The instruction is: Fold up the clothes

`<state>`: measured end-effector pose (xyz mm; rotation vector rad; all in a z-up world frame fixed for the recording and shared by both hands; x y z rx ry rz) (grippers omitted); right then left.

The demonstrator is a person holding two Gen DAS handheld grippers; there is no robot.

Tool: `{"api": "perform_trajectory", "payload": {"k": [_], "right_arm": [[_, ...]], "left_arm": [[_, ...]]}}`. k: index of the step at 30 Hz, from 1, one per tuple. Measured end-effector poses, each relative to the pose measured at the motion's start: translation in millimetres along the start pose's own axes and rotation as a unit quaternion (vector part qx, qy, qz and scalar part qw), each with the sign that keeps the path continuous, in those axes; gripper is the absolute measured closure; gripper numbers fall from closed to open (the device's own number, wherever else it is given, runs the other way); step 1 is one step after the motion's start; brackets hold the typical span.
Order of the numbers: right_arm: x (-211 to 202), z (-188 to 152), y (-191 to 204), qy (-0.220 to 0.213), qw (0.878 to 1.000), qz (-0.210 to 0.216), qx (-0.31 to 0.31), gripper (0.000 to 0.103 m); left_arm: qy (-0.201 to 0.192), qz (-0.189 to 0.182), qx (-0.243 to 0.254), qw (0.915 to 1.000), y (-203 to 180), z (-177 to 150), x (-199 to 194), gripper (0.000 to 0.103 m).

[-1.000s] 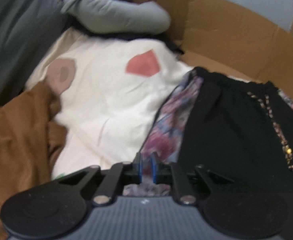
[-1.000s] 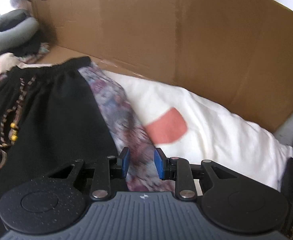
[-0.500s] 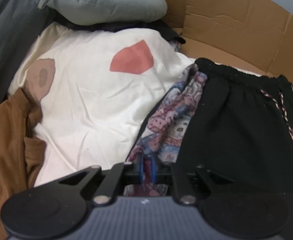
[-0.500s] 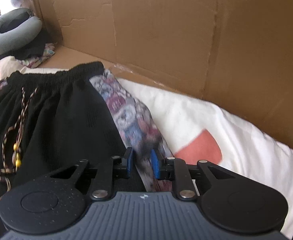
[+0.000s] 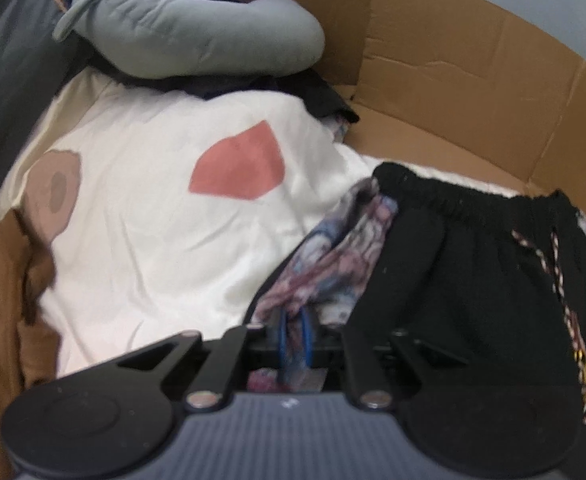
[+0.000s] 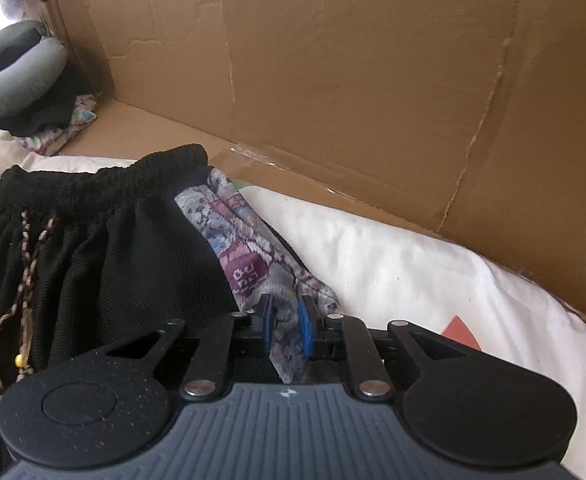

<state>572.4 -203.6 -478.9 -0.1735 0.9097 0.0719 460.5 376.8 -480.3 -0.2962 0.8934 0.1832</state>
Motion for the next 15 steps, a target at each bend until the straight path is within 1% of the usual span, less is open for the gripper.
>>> {"api": "perform_trajectory", "payload": {"k": [6, 10, 13, 15], "right_arm": [[9.0, 13.7, 8.8, -0.001, 1.0, -0.01, -0.016, 0.084], [12.6, 27.1, 18.7, -0.006, 1.0, -0.012, -0.027, 0.084], [14.9, 36.2, 28.9, -0.016, 0.999, -0.007, -0.034, 0.085], [22.8, 37.2, 35.2, -0.01, 0.999, -0.011, -0.042, 0.086]], "left_arm": [[-0.004, -0.004, -0.007, 1.0, -6.8, 17.0, 14.9, 0.091], [-0.004, -0.003, -0.01, 0.9999, -8.1, 21.4, 21.8, 0.091], [-0.001, -0.007, -0.018, 0.9998, -5.4, 21.2, 26.7, 0.089], [0.003, -0.002, -0.011, 0.9999, -3.9, 21.1, 29.8, 0.088]]}}
Point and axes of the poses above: each gripper's, at about its wrist camera, not at the fingertips, and x roughly the way its jaws point, y to its left, z to its top, the point moved 10 cm from there along x, roughly the way its jaws point, and after that the axes turned 11 degrees about -z, right-handed, at the moved point
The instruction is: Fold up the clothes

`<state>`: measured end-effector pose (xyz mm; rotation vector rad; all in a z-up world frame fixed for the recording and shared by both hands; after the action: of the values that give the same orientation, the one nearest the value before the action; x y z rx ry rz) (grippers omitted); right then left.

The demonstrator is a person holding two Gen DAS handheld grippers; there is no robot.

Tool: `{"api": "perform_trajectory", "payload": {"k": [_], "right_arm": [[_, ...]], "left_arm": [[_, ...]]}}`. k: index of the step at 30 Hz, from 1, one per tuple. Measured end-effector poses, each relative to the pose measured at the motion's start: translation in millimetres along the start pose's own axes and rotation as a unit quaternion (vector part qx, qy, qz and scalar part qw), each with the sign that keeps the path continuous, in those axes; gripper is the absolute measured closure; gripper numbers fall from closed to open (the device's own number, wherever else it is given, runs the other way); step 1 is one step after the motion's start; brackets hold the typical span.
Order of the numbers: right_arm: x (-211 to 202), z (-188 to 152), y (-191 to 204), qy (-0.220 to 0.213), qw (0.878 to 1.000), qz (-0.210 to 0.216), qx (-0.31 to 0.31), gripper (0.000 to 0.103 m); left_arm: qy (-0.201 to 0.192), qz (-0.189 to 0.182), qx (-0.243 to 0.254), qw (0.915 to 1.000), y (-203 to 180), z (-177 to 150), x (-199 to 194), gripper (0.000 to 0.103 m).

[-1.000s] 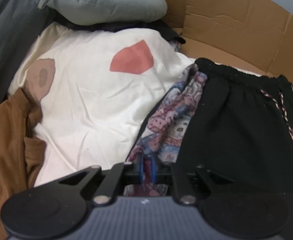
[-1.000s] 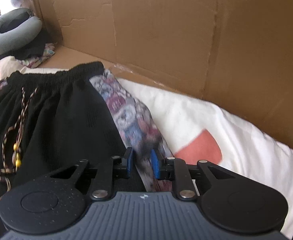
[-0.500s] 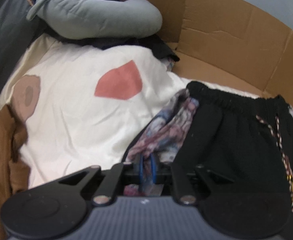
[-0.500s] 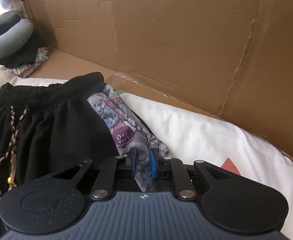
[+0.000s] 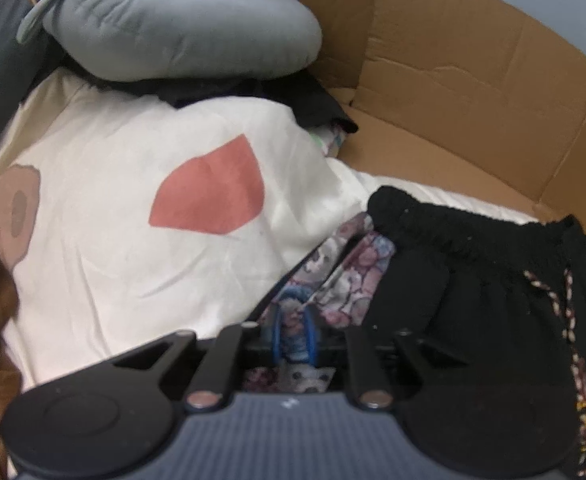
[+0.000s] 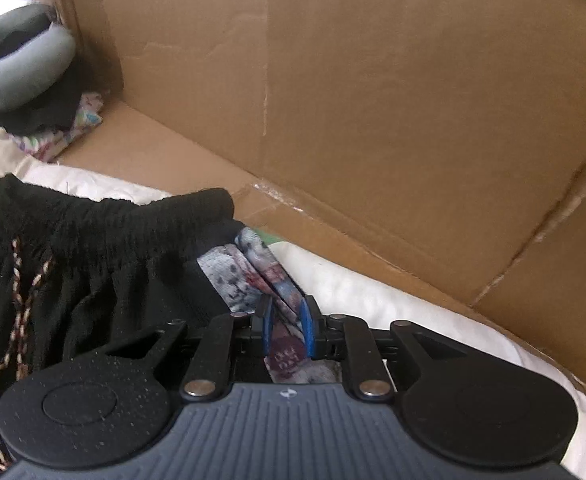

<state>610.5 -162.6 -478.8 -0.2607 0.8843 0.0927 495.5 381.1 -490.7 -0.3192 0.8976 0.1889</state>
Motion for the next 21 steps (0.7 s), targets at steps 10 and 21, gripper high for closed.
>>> {"api": "perform_trajectory", "payload": {"k": [10, 21], "right_arm": [[11.8, -2.2, 1.7, 0.035, 0.999, -0.001, -0.02, 0.079], [-63.4, 10.5, -33.9, -0.026, 0.998, 0.046, -0.036, 0.072]], "left_arm": [[0.011, 0.0, 0.004, 0.9999, -3.2, 11.0, -6.6, 0.08], [-0.033, -0.049, 0.033, 0.9977, -4.0, 12.8, -82.7, 0.079]]}}
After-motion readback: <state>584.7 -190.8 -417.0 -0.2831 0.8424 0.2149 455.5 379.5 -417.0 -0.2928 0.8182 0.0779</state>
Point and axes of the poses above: each gripper's, at about its wrist camera, not at the fingertips, and x roughly the way its jaws point, y to its left, z to its top, the point moved 10 cm from there along x, roughly the way its jaws point, and after that the axes turned 11 degrees about -z, right-handed, at the moved point
